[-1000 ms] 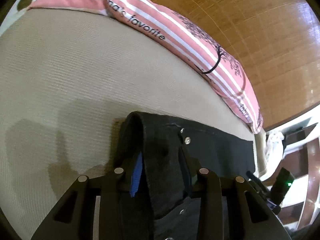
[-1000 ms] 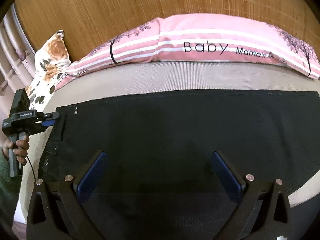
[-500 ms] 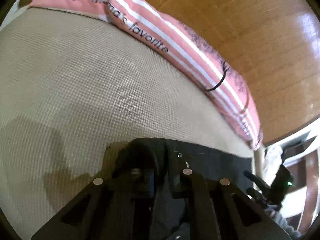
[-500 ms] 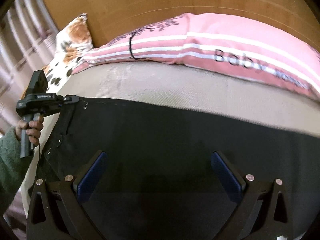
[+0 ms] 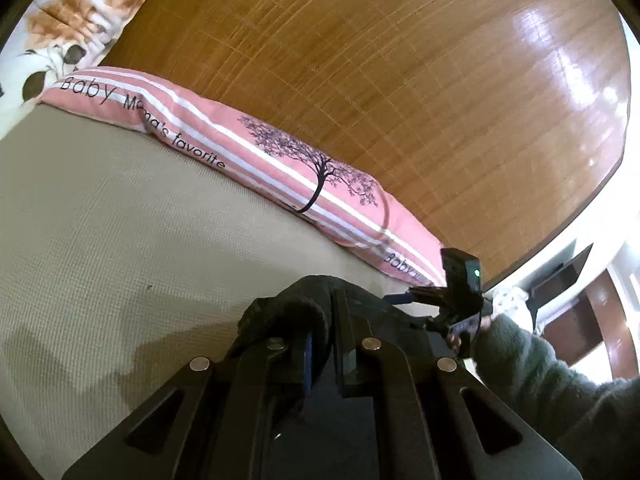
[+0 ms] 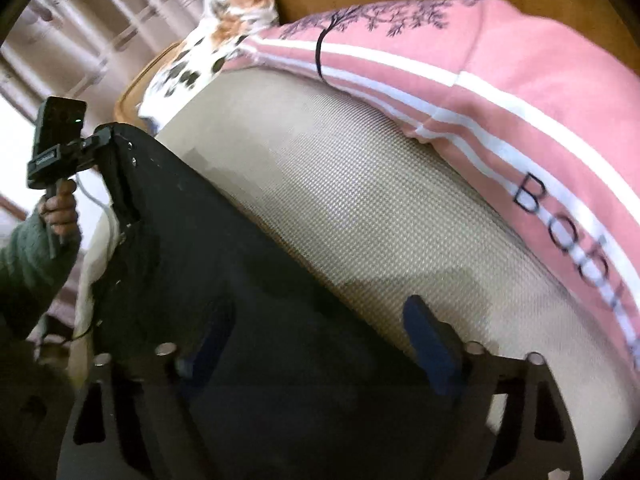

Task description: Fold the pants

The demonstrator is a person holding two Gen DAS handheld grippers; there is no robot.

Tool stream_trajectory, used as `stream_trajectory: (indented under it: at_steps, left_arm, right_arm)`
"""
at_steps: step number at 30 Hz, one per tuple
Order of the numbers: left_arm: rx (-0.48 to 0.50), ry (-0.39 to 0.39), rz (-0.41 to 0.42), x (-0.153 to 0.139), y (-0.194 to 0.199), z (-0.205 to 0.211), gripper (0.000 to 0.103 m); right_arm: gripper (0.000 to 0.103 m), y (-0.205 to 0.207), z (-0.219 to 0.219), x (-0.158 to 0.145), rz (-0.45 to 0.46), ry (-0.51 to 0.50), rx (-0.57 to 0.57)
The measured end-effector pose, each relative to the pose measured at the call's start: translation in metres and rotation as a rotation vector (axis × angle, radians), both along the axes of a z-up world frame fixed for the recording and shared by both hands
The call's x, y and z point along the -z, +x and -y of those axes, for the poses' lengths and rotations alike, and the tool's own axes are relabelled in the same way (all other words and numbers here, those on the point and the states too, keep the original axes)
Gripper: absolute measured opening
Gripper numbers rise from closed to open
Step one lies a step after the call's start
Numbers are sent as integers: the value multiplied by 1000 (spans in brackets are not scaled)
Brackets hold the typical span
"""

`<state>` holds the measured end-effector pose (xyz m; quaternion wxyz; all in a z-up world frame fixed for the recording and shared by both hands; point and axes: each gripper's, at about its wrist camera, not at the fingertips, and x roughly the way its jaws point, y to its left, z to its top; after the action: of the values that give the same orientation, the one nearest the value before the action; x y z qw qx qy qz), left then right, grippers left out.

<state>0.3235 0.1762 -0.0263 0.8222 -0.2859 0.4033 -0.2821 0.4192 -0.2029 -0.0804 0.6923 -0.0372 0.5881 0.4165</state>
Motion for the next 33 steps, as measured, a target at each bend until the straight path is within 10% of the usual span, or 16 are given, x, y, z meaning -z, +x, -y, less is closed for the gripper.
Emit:
stream_trajectory:
  at_steps: [8, 18, 33]
  left_arm:
    - [-41, 27, -30, 3, 0, -5, 8]
    - [-82, 108, -71, 11, 12, 3, 8]
    - [-41, 119, 10, -32, -49, 3, 8]
  right_arm:
    - [49, 1, 22, 12, -120, -11, -162]
    - [14, -7, 60, 18, -64, -84, -113]
    - [7, -109, 79, -82, 226, -188, 135]
